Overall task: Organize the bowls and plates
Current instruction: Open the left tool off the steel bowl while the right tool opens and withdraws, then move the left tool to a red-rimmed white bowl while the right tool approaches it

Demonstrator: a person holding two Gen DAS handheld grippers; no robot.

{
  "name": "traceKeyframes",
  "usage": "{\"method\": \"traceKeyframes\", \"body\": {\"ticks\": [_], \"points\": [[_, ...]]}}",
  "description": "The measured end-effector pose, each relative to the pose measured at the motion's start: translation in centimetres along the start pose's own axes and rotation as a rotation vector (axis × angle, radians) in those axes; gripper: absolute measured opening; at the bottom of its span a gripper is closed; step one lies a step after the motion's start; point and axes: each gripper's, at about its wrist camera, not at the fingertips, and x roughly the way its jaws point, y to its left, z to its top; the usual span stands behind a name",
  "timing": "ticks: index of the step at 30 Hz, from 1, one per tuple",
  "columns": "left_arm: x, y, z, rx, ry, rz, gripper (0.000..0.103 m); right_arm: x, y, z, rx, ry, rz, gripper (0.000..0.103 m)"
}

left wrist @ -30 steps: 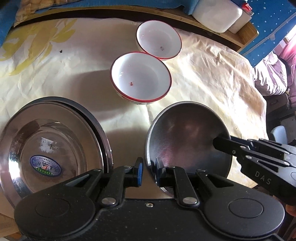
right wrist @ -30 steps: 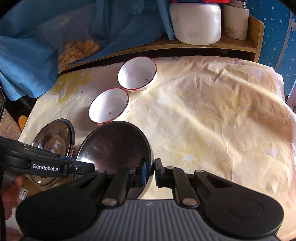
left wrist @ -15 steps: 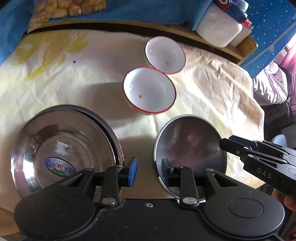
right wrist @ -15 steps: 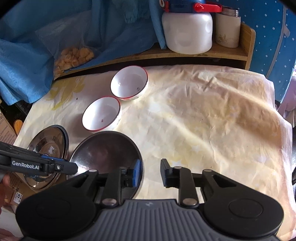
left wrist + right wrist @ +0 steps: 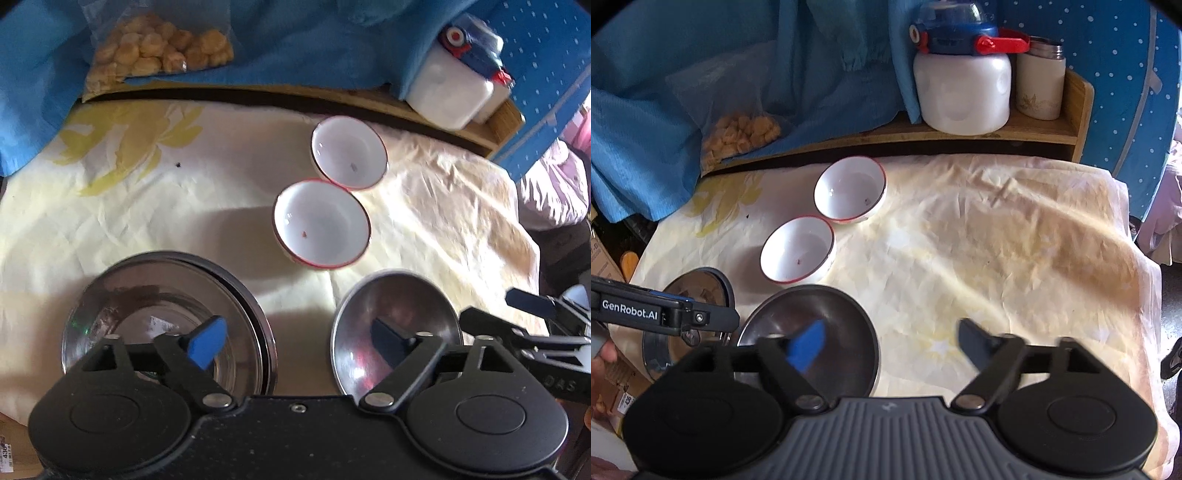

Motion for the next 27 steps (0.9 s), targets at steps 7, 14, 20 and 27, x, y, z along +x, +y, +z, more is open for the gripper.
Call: {"method": "traceKeyframes", "body": {"ticks": [7, 14, 20, 27], "points": [[-0.4, 2.0, 1.5, -0.081, -0.058, 0.028, 0.099, 0.0, -0.5, 0.5, 0.023, -0.023, 0.006, 0.103], [-0.3, 4.1, 3.3, -0.109, -0.087, 0.056, 0.102, 0.6, -0.7, 0.6, 0.033, -0.024, 0.005, 0.103], [0.6, 4.9, 5.0, -0.046, -0.097, 0.044, 0.102, 1.5, -0.7, 1.1, 0.033, -0.013, 0.011, 0.103], [3.1, 5.4, 6.5, -0.064, -0.072, -0.022, 0.102, 3.2, 0.1, 2.2, 0.019, 0.012, 0.010, 0.103]]}}
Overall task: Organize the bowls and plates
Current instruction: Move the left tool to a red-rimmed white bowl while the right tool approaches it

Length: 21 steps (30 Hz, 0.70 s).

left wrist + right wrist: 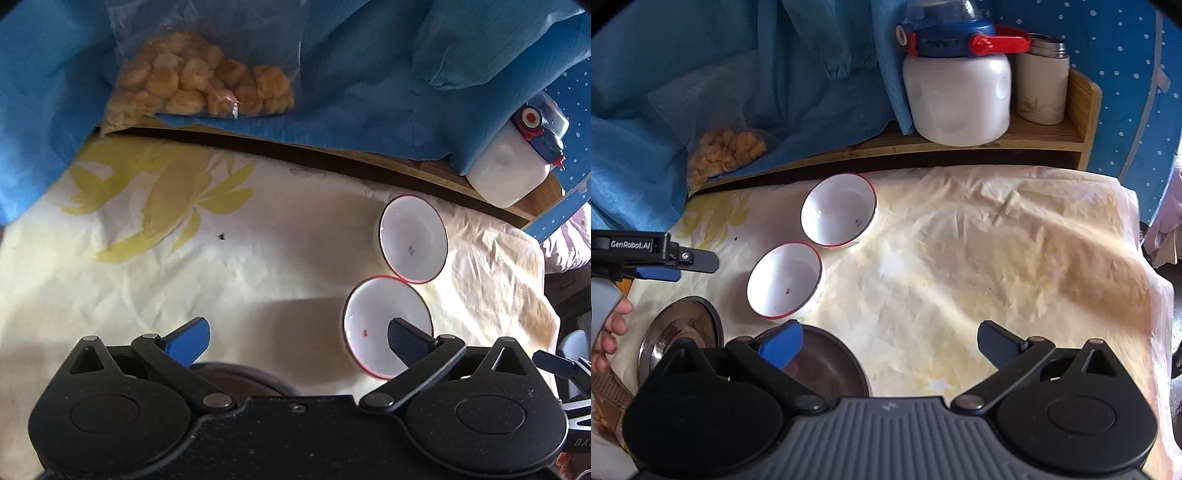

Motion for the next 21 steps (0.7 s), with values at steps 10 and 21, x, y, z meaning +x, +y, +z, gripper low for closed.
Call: {"method": "traceKeyframes", "body": {"ticks": [10, 21], "points": [[2.7, -0.8, 1.0, 0.092, 0.031, -0.001, 0.102, 2.1, 1.0, 1.4, -0.014, 0.011, 0.013, 0.103], [4.4, -1.3, 1.3, 0.139, 0.061, 0.014, 0.102, 4.5, 1.8, 2.0, -0.008, 0.036, 0.002, 0.103]]}}
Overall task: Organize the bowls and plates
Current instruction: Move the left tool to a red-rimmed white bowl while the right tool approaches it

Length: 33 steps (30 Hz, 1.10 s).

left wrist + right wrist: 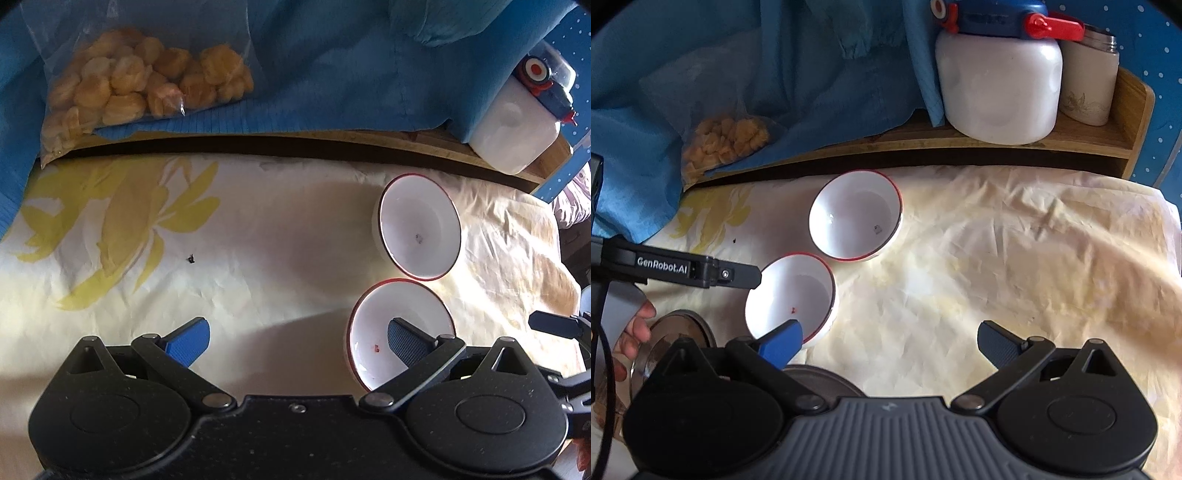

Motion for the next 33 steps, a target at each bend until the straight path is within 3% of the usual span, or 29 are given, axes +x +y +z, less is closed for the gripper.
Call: {"method": "traceKeyframes", "body": {"ticks": [14, 33], "points": [[0.9, -0.2, -0.3, 0.009, 0.019, 0.019, 0.102, 1.2, 0.6, 0.4, -0.011, 0.012, -0.004, 0.101], [2.4, -2.9, 0.0, 0.145, 0.040, 0.085, 0.100, 2.8, 1.6, 0.8, -0.058, 0.038, -0.002, 0.082]]}}
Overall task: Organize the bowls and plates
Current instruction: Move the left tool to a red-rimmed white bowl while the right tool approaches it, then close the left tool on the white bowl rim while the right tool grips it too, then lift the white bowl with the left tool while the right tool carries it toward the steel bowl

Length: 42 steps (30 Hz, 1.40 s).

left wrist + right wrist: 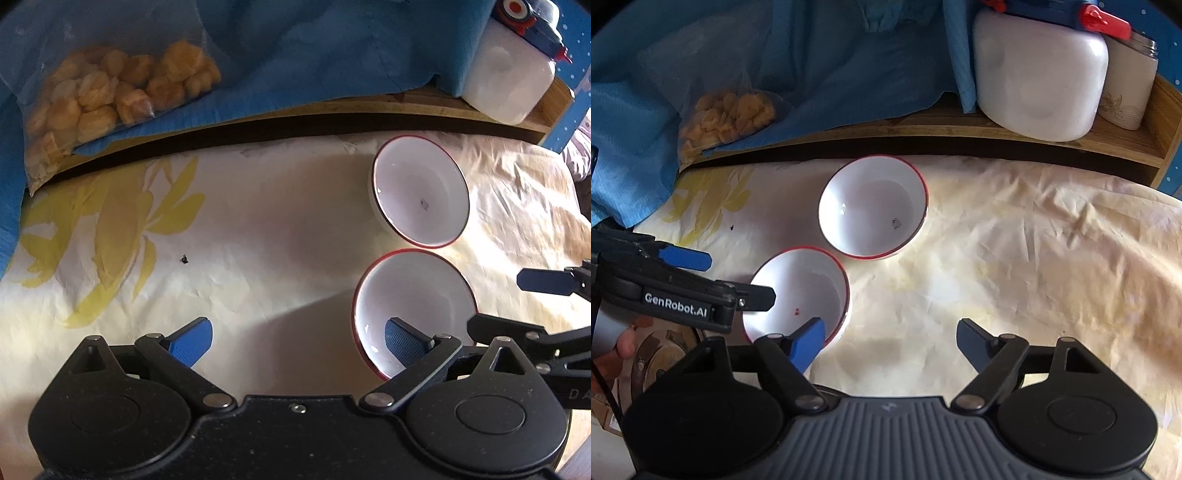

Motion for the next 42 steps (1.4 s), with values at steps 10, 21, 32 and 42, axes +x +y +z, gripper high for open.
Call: {"method": "traceKeyframes", "body": {"ticks": [10, 21, 32, 42], "points": [[0.4, -0.3, 0.0, 0.011, 0.023, -0.015, 0.084, 0.5, 0.4, 0.2, -0.001, 0.016, 0.023, 0.060], [0.5, -0.4, -0.2, -0.019, 0.043, -0.074, 0.050, 1.0, 0.8, 0.3, 0.035, 0.024, 0.068, 0.037], [0.3, -2.1, 0.0, 0.033, 0.022, -0.116, 0.014, 1.1, 1.1, 0.3, 0.055, 0.024, 0.100, 0.016], [0.2, -2.6, 0.0, 0.028, 0.007, -0.118, 0.012, 1.1, 1.1, 0.2, 0.081, 0.026, 0.099, 0.012]]}}
